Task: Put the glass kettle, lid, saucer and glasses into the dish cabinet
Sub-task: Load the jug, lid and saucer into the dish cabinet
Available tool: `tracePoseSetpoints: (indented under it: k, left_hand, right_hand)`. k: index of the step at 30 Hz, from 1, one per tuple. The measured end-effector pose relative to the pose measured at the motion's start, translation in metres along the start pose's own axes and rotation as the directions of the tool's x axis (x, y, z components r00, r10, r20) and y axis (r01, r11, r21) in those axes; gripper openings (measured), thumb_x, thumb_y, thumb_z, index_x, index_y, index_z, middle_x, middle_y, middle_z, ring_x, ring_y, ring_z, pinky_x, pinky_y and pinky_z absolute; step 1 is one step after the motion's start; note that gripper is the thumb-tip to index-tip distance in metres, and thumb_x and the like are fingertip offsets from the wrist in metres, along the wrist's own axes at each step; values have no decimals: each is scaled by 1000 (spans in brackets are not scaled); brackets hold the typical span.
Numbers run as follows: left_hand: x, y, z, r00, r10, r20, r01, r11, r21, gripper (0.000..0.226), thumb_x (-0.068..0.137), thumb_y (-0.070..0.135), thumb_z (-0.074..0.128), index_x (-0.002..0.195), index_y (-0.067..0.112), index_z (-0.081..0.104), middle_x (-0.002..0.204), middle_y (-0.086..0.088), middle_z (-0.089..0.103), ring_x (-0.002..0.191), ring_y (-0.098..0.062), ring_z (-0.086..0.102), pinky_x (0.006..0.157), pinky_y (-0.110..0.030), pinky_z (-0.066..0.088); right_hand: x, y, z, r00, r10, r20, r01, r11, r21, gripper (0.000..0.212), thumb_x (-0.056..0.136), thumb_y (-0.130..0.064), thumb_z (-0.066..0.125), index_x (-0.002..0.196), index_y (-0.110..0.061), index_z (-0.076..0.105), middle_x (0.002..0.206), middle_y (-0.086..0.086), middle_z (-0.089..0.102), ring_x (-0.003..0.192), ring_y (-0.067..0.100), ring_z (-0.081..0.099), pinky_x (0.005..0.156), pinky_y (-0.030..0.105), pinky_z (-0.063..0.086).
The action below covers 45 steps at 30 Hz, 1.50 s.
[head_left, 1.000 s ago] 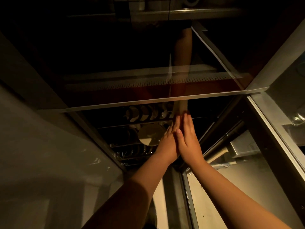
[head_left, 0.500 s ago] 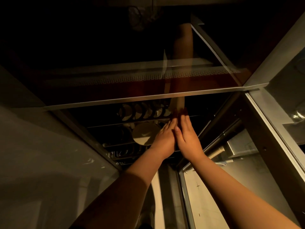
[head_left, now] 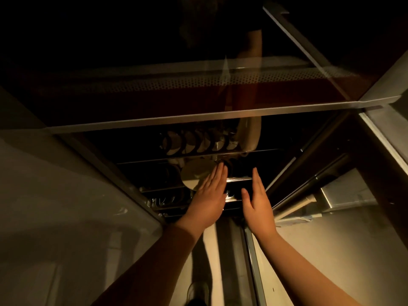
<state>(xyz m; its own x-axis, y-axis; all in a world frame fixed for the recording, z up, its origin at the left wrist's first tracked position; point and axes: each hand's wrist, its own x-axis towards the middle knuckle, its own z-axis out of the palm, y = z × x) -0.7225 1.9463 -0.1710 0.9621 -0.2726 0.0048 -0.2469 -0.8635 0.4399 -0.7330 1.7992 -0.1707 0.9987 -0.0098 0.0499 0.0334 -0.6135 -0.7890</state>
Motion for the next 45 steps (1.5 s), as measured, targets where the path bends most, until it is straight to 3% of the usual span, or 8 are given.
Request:
tracePoseSetpoints:
  k: [6, 14, 21, 28, 35, 37, 40, 45]
  left_hand:
    - [-14, -49, 31, 997, -55, 58, 48, 991, 126, 68, 101, 31, 30, 141, 22, -25, 151, 3, -31, 140, -10, -24, 113, -26, -12]
    - [15, -94, 68, 996, -60, 58, 39, 947, 318, 65, 101, 34, 29, 147, 16, -13, 159, -4, -5, 145, -18, -3, 111, -27, -12]
    - [25, -122, 94, 995, 17, 94, -57, 895, 443, 82, 94, 17, 48, 148, 20, -13, 159, -8, 6, 145, -24, 9, 114, -31, -3]
    - [25, -129, 93, 991, 91, 101, -127, 890, 437, 75, 90, 0, 43, 150, 15, 1, 159, -6, 8, 145, -21, 10, 113, -28, 0]
    - [-1, -150, 88, 987, 50, 151, -121, 853, 507, 71, 95, 1, 35, 146, 13, -12, 159, -6, -4, 145, -19, -3, 110, -27, -9]
    - [-14, -152, 77, 991, 60, 120, -112, 861, 497, 67, 92, 0, 38, 148, 9, 1, 158, -10, 8, 145, -22, 11, 113, -27, 0]
    - [-38, -155, 60, 970, 222, -99, -151, 870, 469, 49, 77, 2, 56, 126, 4, 57, 128, -14, 59, 115, -24, 59, 98, -33, 44]
    - [-65, -174, 40, 939, 271, -214, -110, 822, 559, 31, 77, 4, 63, 107, 5, 71, 109, -12, 70, 97, -20, 69, 83, -31, 55]
  right_hand:
    - [-5, 26, 40, 994, 33, 109, -31, 999, -13, 61, 99, -31, 41, 151, -26, 8, 157, -10, 9, 141, 4, 15, 104, 13, 15]
    - [25, 53, 95, 977, -32, 212, 32, 999, 4, 60, 99, -31, 42, 150, -27, 10, 158, -10, 9, 141, 4, 14, 110, 19, 18]
    - [40, 77, 121, 911, -154, 382, 257, 938, -232, 62, 98, -24, 46, 150, -22, 13, 159, 4, 1, 146, 18, -3, 117, 33, 15]
    - [45, 68, 133, 950, -129, 284, 194, 957, -216, 54, 99, -24, 45, 148, -16, 23, 158, 6, 10, 146, 19, 4, 110, 21, 9]
    - [23, 58, 139, 924, -179, 337, 274, 926, -260, 54, 100, -24, 42, 149, -20, 20, 159, 0, 3, 146, 18, -1, 112, 27, 16]
    - [16, 51, 144, 911, -198, 362, 293, 928, -229, 55, 99, -20, 43, 149, -21, 20, 159, -1, 5, 145, 16, 0, 113, 30, 21]
    - [7, 39, 154, 888, -245, 390, 333, 926, -177, 56, 98, -16, 43, 149, -21, 21, 159, -2, 7, 144, 12, -2, 114, 28, 20]
    - [13, 16, 175, 820, -314, 478, 412, 904, -113, 60, 95, -11, 45, 149, -22, 21, 159, -2, 10, 145, 15, 6, 114, 31, 25]
